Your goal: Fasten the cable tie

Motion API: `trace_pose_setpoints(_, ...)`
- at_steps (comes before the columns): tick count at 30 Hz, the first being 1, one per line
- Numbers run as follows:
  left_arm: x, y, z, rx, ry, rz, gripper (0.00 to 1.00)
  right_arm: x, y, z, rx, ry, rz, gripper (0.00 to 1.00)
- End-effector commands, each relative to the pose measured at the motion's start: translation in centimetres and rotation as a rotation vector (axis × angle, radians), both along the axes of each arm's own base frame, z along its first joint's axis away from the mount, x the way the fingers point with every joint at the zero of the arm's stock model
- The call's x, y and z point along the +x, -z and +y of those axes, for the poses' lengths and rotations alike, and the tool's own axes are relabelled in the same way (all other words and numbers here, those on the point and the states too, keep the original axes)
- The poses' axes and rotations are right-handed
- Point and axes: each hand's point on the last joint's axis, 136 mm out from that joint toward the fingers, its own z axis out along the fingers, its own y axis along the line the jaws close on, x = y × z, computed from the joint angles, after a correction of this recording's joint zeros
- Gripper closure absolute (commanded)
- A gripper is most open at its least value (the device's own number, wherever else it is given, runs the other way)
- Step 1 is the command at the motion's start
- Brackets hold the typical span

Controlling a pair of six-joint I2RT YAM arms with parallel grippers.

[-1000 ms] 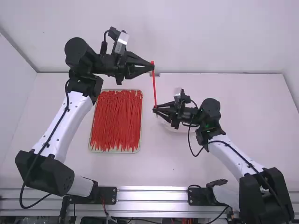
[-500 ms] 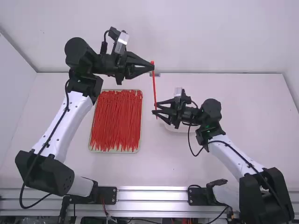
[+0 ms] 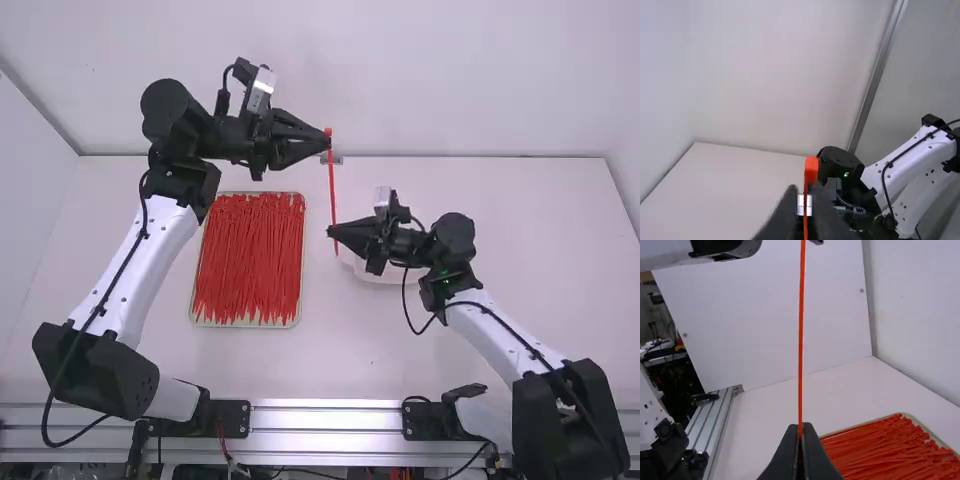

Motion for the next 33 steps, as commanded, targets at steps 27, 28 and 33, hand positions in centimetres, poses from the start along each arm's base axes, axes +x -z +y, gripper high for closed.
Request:
trace_pose_setpoints(27,4.3,1.4,1.4,0.011,-0.229,0.013,0.01,11.9,-0.6,-15.7,0.031,0.671,0.135,1.00)
trace_pose_setpoints(28,4.3,1.6,1.3,0.015,-0.228,0.008,0.01,12.6,-0.2,-16.3,0.005,0.718,0.151,1.00)
trace_pose_setpoints(33,4.4,1.7,1.3,0.017,-0.231,0.013,0.01,14.4,0.9,-17.4,-0.083,0.861,0.205,1.00)
